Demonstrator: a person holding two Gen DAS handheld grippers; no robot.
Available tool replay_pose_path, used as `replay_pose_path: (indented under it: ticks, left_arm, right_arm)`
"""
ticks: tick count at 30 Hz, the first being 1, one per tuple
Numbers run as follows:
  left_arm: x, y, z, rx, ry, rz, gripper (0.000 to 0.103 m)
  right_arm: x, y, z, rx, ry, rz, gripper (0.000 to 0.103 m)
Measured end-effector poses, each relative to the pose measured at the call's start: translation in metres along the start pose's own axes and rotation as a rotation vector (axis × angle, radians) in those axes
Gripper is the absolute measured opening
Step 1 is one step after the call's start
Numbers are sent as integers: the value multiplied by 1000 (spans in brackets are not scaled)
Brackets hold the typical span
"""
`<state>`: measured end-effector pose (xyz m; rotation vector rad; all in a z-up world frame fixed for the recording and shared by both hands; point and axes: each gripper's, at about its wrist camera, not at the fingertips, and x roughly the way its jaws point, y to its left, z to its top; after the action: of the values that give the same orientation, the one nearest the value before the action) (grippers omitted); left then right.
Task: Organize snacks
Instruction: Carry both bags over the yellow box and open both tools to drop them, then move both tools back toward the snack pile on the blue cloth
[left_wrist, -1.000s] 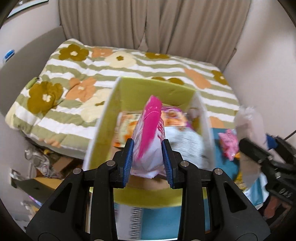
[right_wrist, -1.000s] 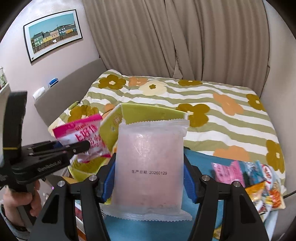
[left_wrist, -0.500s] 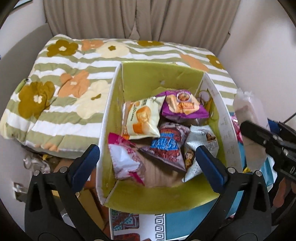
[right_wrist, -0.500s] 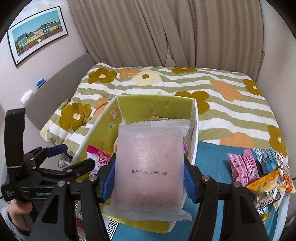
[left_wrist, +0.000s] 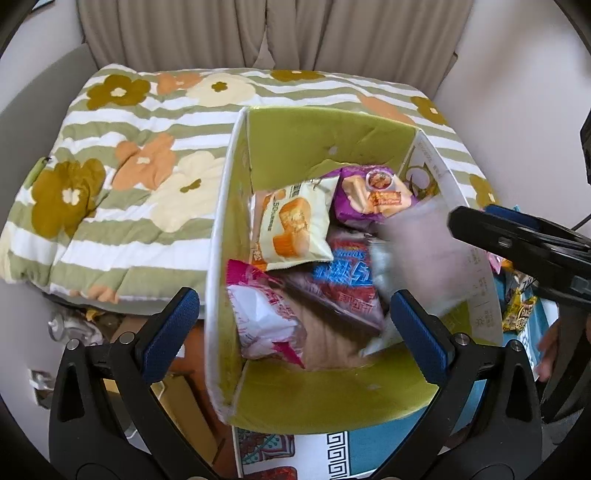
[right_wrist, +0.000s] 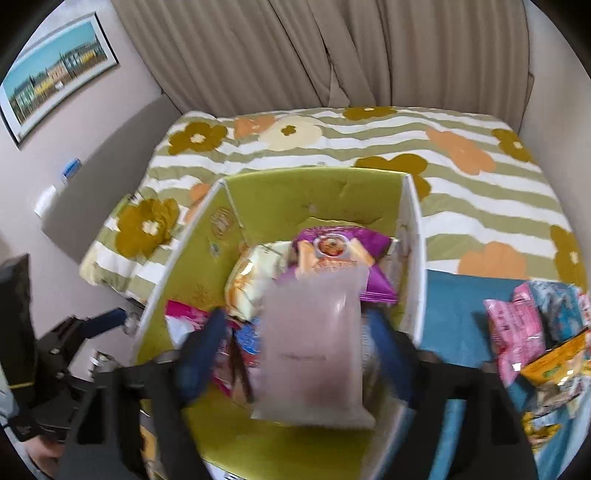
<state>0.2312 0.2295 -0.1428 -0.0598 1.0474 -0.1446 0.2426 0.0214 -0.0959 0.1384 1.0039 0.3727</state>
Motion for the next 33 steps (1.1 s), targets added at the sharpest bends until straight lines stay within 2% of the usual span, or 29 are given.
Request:
replay_pose_path:
  ticks: [4, 7, 15, 23, 33]
  left_arm:
    - [7, -2, -5, 11, 22, 2, 102]
    - [7, -5, -9, 13, 26, 5, 102]
    - [-16, -11, -8, 19, -11, 21, 102]
    - [-54, -31, -3, 43, -81, 22, 102]
    - [-81, -89, -5, 137, -145, -40, 102]
  right_arm:
    - [0, 1, -9, -21, -42, -37, 103]
    - [0, 1, -14, -41, -37, -51, 103]
    - [-20, 5, -18, -49, -55, -75, 103]
    - [-64, 3, -23, -24, -120, -134, 103]
    - [-124, -29, -47, 41, -201, -232, 103]
